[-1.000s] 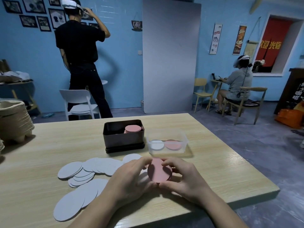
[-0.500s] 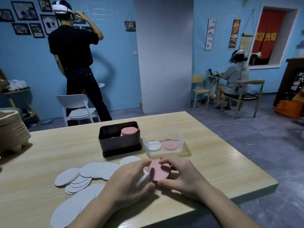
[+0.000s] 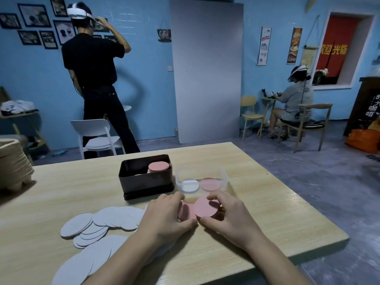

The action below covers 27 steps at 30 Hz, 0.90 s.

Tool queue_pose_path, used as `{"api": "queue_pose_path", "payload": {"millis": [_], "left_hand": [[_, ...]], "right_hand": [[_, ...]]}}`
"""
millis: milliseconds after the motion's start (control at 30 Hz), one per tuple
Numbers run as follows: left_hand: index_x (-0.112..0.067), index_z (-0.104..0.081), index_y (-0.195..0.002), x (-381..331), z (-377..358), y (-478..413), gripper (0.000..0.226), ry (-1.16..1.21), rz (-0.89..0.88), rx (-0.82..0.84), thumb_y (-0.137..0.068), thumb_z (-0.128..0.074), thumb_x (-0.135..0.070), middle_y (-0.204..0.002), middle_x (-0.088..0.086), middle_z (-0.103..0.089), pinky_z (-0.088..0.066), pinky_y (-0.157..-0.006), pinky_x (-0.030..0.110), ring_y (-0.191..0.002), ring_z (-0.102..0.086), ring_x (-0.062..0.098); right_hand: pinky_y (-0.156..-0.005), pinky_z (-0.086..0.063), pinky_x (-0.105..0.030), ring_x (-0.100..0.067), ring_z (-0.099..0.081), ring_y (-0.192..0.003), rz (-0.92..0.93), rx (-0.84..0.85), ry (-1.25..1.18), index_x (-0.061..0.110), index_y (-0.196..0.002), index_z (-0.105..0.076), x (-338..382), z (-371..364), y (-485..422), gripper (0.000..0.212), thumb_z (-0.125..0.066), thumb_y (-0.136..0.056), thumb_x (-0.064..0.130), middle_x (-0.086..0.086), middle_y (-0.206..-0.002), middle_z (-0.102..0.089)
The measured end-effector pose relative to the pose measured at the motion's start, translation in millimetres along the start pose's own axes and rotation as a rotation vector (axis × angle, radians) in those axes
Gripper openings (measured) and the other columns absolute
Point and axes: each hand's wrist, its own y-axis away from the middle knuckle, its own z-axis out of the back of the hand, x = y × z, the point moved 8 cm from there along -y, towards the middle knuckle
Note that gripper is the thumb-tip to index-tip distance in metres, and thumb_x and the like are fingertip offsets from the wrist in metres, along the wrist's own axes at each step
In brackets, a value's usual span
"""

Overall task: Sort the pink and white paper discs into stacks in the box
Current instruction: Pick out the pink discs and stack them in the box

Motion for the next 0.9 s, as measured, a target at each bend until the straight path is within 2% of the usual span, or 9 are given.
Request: {"api": "queue_pose_path", "payload": {"millis": [67, 167, 333, 500, 567, 733, 800, 900], "left_hand": [[-0.035, -0.05, -0.115, -1, 0, -2, 0.058, 0.004, -0.008, -0.013, -0.077, -0.051, -0.078, -0.106, -0.015, -0.062, -0.045, -0.085, 0.036, -0.101, -0.051, 0.014], [-0.034, -0.051, -0.115, -3, 2, -3, 0.056, 0.017, -0.036, -0.018, -0.078, -0.053, -0.075, -0.105, -0.014, -0.062, -0.046, -0.085, 0.035, -0.099, -0.052, 0.013], [-0.036, -0.052, -0.111, 4, 18, 9, 0.051, 0.161, -0.06, -0.059, -0.074, -0.062, -0.069, -0.104, -0.017, -0.06, -0.051, -0.085, 0.032, -0.098, -0.056, 0.007], [-0.031, -0.056, -0.123, 19, 39, 30, 0.056, 0.231, -0.132, -0.102, -0.077, -0.074, -0.058, -0.109, -0.017, -0.059, -0.049, -0.084, 0.022, -0.101, -0.057, 0.002], [-0.03, -0.057, -0.125, 28, 43, 35, 0.058, 0.226, -0.17, -0.139, -0.077, -0.075, -0.056, -0.108, -0.018, -0.059, -0.047, -0.08, 0.017, -0.099, -0.056, -0.001], [-0.025, -0.056, -0.124, 38, 41, 43, 0.056, 0.198, -0.234, -0.268, -0.079, -0.075, -0.052, -0.108, -0.017, -0.059, -0.046, -0.08, 0.018, -0.097, -0.054, 0.001], [-0.023, -0.056, -0.125, 39, 38, 45, 0.056, 0.18, -0.244, -0.292, -0.081, -0.073, -0.053, -0.109, -0.013, -0.061, -0.048, -0.079, 0.018, -0.097, -0.056, 0.006], [-0.021, -0.057, -0.125, 39, 37, 47, 0.053, 0.174, -0.257, -0.319, -0.083, -0.071, -0.051, -0.108, -0.008, -0.063, -0.051, -0.076, 0.023, -0.095, -0.058, 0.01]], "right_hand": [[-0.087, -0.052, -0.012, 0.0, -0.065, -0.108, 0.006, 0.01, -0.002, 0.024, -0.112, -0.065, 1, -2, 0, 0.045, -0.086, -0.075, 0.04, 0.014, -0.112, -0.062], [-0.089, -0.053, -0.015, 0.001, -0.064, -0.108, 0.01, 0.01, 0.017, 0.026, -0.112, -0.064, 3, 0, -1, 0.047, -0.082, -0.074, 0.048, 0.016, -0.112, -0.061], [-0.089, -0.057, -0.023, 0.003, -0.063, -0.109, -0.004, 0.004, 0.038, 0.029, -0.113, -0.064, 3, 2, 1, 0.05, -0.078, -0.072, 0.054, 0.021, -0.113, -0.061], [-0.087, -0.059, -0.026, 0.002, -0.063, -0.11, 0.008, 0.032, 0.035, 0.03, -0.114, -0.064, 8, -2, -1, 0.047, -0.082, -0.075, 0.048, 0.02, -0.114, -0.06], [-0.086, -0.059, -0.023, 0.005, -0.062, -0.111, 0.017, 0.052, 0.035, 0.029, -0.115, -0.064, 11, -5, -2, 0.046, -0.085, -0.077, 0.043, 0.018, -0.116, -0.06], [-0.085, -0.047, -0.007, 0.008, -0.056, -0.112, 0.094, 0.067, 0.08, 0.022, -0.118, -0.063, 27, -20, -7, 0.042, -0.083, -0.083, 0.034, 0.012, -0.115, -0.062], [-0.09, -0.049, -0.011, 0.004, -0.058, -0.113, 0.115, 0.081, 0.073, 0.025, -0.121, -0.062, 32, -28, -9, 0.043, -0.082, -0.084, 0.033, 0.013, -0.12, -0.062], [-0.093, -0.054, -0.024, 0.0, -0.058, -0.116, 0.134, 0.111, 0.079, 0.028, -0.124, -0.06, 31, -34, -10, 0.045, -0.08, -0.084, 0.035, 0.018, -0.127, -0.059]]}}
